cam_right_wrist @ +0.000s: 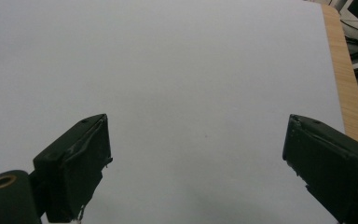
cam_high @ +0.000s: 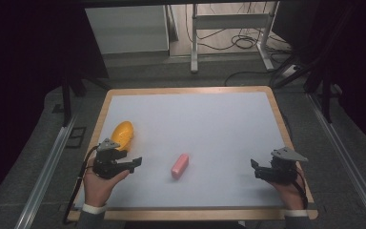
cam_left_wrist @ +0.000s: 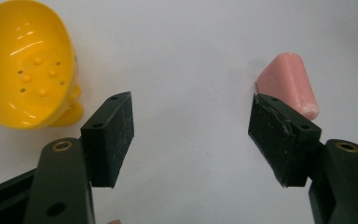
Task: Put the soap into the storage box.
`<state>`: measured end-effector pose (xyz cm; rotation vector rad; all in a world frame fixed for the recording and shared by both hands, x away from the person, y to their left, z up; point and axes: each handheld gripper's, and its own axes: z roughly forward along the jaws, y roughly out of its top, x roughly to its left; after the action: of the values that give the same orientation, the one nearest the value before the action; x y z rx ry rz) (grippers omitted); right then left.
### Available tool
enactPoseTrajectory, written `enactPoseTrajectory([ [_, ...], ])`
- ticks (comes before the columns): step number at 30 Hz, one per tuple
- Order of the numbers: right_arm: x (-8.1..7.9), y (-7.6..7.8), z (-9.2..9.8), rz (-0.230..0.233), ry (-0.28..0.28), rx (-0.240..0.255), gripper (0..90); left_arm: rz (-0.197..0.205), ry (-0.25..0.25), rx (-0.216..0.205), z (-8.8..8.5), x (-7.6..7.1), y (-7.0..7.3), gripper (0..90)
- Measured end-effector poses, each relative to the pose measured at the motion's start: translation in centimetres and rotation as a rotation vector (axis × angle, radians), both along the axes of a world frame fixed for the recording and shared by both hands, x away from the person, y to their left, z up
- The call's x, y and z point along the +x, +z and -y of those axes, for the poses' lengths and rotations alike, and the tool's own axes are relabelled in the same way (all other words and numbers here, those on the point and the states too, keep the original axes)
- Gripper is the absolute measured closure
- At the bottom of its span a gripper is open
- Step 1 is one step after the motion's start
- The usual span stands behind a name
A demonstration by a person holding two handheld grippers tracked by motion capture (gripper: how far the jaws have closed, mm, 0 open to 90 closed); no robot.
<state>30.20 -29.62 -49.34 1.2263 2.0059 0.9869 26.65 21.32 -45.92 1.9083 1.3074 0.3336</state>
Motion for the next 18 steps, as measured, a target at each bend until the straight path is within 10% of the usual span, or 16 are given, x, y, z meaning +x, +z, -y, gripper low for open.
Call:
enactPoseTrajectory([
  [18,0.0,-0.1,0.3,0.0,-0.019,-0.012,7.3,-0.005,-0.061,0.027,2.7,0.6,0.1,30.8],
])
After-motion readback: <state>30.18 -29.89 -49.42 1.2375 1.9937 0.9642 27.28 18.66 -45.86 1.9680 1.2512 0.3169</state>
